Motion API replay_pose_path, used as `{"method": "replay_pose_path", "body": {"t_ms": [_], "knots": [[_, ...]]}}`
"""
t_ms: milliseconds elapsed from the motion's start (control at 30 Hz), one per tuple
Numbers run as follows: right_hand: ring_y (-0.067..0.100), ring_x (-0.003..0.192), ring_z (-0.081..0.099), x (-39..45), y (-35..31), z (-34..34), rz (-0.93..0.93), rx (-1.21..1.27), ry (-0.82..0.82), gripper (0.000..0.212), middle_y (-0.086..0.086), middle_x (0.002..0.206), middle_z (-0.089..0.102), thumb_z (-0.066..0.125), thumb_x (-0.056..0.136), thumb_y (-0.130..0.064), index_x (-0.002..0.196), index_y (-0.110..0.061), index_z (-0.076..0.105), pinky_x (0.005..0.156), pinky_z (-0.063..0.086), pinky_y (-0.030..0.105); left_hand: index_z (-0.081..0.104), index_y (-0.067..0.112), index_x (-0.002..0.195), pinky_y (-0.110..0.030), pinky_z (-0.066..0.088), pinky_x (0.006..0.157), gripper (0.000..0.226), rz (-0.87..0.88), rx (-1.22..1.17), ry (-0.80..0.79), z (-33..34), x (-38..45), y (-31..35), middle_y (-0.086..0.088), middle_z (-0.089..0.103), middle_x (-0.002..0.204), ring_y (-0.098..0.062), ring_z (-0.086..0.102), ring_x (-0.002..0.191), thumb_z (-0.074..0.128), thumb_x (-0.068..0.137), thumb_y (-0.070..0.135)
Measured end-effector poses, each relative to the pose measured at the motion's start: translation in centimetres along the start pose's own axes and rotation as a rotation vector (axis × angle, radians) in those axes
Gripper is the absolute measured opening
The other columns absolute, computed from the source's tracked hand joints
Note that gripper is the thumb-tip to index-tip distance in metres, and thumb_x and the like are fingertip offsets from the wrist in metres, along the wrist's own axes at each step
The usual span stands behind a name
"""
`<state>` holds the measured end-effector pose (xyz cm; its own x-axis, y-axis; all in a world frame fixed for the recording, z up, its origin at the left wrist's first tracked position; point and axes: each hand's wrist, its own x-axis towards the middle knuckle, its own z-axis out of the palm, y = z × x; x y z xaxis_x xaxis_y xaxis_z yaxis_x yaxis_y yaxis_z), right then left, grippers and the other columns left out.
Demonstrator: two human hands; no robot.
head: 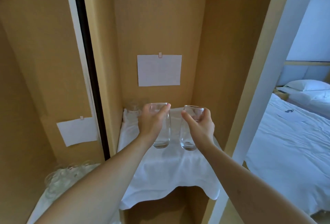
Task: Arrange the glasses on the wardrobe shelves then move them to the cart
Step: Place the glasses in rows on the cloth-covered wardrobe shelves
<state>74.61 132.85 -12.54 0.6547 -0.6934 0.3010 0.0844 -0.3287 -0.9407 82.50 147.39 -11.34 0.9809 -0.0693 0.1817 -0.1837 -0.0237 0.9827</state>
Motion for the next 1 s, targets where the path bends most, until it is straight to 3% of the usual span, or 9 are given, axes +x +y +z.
{"method": "replay_pose_path", "body": {"t_ms": [100, 267, 433, 500, 567, 700, 900, 1000], "knots": [[0.012, 0.082, 0.064, 2.7, 1.1, 2.1, 0.013, -0.041, -0.025, 0.054, -0.002, 0.093, 0.067, 0.078, 0.073, -0.063, 0.102, -0.025, 0.054, 0.070, 0.048, 0.029, 0.060, 0.030, 0.117, -0.051, 0.056, 0.095, 0.078, -0.038, -0.013, 0.017, 0.9, 3.1, -1.8, 0.009, 0.067, 0.113, -0.018, 0.065, 0.109, 0.073, 0.058, 0.081], [0.012, 0.077, 0.063, 5.8, 2.8, 5.8, 0.026, -0.065, -0.077, 0.051, 0.000, 0.091, 0.067, 0.079, 0.075, -0.060, 0.101, -0.025, 0.051, 0.068, 0.045, 0.028, 0.058, 0.037, 0.102, -0.049, 0.056, 0.093, 0.068, -0.083, -0.038, 0.055, 1.0, 7.6, -4.7, 0.011, 0.067, 0.105, -0.017, 0.067, 0.102, 0.076, 0.055, 0.082], [0.013, 0.085, 0.065, 8.0, 4.6, 8.7, 0.033, -0.077, -0.123, 0.072, 0.002, 0.096, 0.066, 0.078, 0.076, -0.061, 0.128, -0.021, 0.050, 0.076, 0.050, 0.031, 0.057, 0.034, 0.094, -0.049, 0.058, 0.089, 0.064, -0.089, -0.019, 0.099, 0.7, 10.8, -6.7, 0.010, 0.067, 0.094, -0.016, 0.068, 0.093, 0.076, 0.055, 0.081], [0.015, 0.088, 0.065, 8.7, 5.4, 9.6, 0.043, -0.077, -0.140, 0.075, 0.003, 0.098, 0.067, 0.077, 0.076, -0.062, 0.133, -0.024, 0.048, 0.081, 0.052, 0.034, 0.056, 0.033, 0.094, -0.050, 0.058, 0.087, 0.066, -0.098, -0.008, 0.098, 0.8, 11.6, -7.4, 0.011, 0.065, 0.091, -0.016, 0.068, 0.090, 0.076, 0.055, 0.082], [0.012, 0.090, 0.064, 9.4, 6.1, 10.4, 0.056, -0.080, -0.152, 0.075, -0.001, 0.100, 0.066, 0.076, 0.075, -0.064, 0.134, -0.027, 0.046, 0.077, 0.049, 0.030, 0.055, 0.033, 0.094, -0.053, 0.058, 0.087, 0.067, -0.117, -0.002, 0.097, 0.9, 12.4, -8.2, 0.009, 0.064, 0.088, -0.020, 0.068, 0.088, 0.076, 0.053, 0.082], [0.006, 0.091, 0.060, 10.9, 7.8, 11.9, 0.093, -0.081, -0.179, 0.074, -0.004, 0.101, 0.064, 0.077, 0.073, -0.064, 0.130, -0.028, 0.046, 0.069, 0.042, 0.020, 0.053, 0.037, 0.101, -0.051, 0.058, 0.089, 0.069, -0.151, 0.042, 0.102, 1.1, 13.9, -10.2, 0.009, 0.067, 0.094, -0.018, 0.069, 0.092, 0.076, 0.054, 0.083], [0.015, 0.091, 0.065, 14.2, 11.8, 14.3, 0.111, -0.103, -0.190, 0.071, -0.003, 0.096, 0.066, 0.082, 0.073, -0.059, 0.126, -0.025, 0.049, 0.083, 0.051, 0.032, 0.049, 0.033, 0.112, -0.042, 0.057, 0.089, 0.078, -0.188, 0.071, 0.113, 2.4, 16.1, -13.4, 0.006, 0.067, 0.101, -0.014, 0.067, 0.095, 0.077, 0.055, 0.078], [0.015, 0.089, 0.065, 16.4, 13.6, 15.7, 0.127, -0.103, -0.218, 0.071, -0.006, 0.094, 0.064, 0.084, 0.072, -0.058, 0.124, -0.026, 0.047, 0.083, 0.050, 0.031, 0.052, 0.029, 0.119, -0.042, 0.055, 0.093, 0.082, -0.201, 0.064, 0.125, 3.4, 17.8, -14.6, 0.006, 0.065, 0.109, -0.014, 0.065, 0.100, 0.080, 0.057, 0.074]]}}
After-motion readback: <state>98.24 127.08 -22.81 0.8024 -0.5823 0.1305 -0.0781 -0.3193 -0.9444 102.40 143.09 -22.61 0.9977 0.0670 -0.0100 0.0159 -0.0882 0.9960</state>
